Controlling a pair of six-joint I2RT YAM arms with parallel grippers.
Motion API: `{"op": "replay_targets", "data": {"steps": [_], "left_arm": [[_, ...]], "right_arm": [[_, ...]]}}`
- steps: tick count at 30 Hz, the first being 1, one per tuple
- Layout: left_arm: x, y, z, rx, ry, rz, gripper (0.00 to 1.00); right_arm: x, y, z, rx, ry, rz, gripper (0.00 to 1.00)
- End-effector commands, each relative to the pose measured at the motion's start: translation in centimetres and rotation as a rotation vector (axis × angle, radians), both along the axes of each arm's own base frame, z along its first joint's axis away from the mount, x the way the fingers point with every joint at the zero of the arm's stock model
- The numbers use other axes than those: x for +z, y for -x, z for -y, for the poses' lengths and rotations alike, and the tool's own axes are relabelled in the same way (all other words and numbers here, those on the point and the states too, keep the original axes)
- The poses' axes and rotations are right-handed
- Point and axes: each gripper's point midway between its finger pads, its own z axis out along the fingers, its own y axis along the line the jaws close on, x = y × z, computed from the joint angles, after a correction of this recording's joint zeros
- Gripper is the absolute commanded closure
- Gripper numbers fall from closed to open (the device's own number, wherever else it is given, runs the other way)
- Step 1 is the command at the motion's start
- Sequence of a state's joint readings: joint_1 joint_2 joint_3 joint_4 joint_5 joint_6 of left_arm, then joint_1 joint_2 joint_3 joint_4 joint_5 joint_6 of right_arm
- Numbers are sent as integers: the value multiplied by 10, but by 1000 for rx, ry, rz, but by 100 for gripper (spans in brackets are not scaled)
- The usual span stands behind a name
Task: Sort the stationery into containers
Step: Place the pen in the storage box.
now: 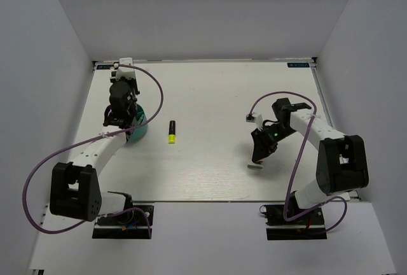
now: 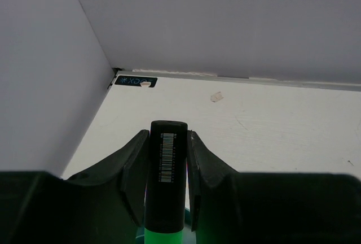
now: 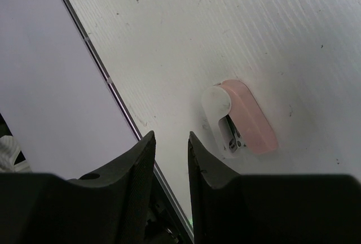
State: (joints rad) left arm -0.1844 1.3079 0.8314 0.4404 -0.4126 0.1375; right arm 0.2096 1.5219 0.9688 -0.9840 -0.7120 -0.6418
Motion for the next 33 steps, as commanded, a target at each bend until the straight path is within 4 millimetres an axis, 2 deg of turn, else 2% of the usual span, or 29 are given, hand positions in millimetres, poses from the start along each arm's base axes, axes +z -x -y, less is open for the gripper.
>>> {"op": "replay_targets", "data": {"steps": [1,5,14,16,28,33], "left_arm": [[39,2,-8,19,-7,156,100],[31,3,-18,39,6,172,100],[-12,6,-43,100,122,95,100],[-16,8,-49,114,131,88,100],[-55,6,-51,132,205,13,100],[-62,6,-50,134,218,2,100]], "right_arm": [[1,-9,-1,-12,2,15,67],[-3,-8,-1,-10,9,9,68],[-4,-9,0,-12,11,7,68],[-4,-9,1,-12,13,8,68],[-3,-8,2,-9,8,14,68],[-4,-9,4,-16,9,18,68]]}}
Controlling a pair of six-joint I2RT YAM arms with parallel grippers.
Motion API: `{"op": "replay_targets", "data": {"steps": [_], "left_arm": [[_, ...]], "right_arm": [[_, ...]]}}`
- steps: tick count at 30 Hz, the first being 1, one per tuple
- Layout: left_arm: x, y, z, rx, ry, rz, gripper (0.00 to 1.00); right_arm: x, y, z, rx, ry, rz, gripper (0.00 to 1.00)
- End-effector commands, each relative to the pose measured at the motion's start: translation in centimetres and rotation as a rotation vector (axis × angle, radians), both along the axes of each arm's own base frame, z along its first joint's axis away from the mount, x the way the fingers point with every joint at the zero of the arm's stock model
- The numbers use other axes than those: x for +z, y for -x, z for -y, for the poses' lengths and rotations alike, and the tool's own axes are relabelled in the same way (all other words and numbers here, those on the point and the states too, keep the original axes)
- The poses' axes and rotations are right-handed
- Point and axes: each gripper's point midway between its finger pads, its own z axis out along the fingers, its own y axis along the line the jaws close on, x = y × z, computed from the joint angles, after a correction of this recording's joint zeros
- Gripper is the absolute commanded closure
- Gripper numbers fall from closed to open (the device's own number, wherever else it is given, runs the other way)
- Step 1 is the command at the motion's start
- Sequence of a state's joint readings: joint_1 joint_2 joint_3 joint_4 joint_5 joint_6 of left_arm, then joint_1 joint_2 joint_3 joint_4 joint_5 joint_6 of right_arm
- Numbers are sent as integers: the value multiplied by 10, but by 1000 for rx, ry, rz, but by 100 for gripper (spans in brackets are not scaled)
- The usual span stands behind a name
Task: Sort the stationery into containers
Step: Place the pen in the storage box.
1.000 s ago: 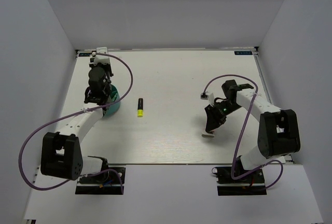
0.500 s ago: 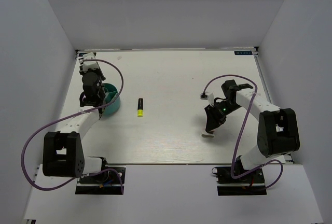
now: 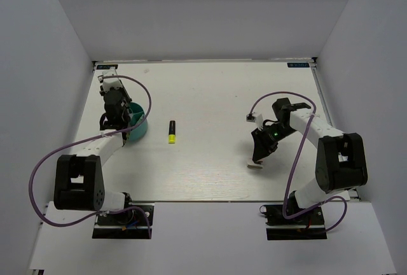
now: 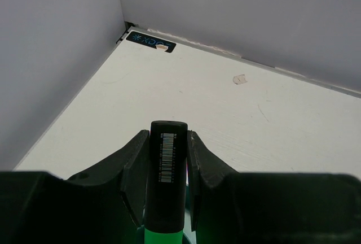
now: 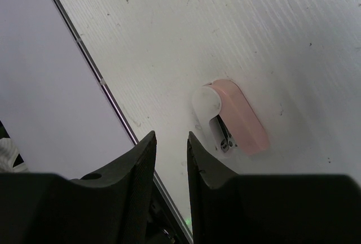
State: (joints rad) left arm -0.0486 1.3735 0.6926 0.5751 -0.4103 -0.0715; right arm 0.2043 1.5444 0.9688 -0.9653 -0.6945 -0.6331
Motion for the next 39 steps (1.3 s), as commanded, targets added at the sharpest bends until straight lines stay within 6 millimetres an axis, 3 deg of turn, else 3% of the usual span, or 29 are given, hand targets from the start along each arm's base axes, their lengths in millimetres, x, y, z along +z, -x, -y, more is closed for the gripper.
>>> {"op": "replay_targets", "data": {"steps": [1,16,24,30,39], "left_arm": [[-6,1,0,-3,24,0,100],[-23,6,0,4,25,-43,99],[-23,10,-3,15,26,-60,78],[-18,13,-2,13,33,-62,55],[0,14,5,1,22,-55,41]], "right_arm": [[3,-4,1,-5,-13,20,68],[6,-6,2,-13,-34,17,68],[10,-6,2,-23,-48,18,68],[13,-6,3,-30,-59,21,68],[16,-3,5,-32,-74,32,68]]}}
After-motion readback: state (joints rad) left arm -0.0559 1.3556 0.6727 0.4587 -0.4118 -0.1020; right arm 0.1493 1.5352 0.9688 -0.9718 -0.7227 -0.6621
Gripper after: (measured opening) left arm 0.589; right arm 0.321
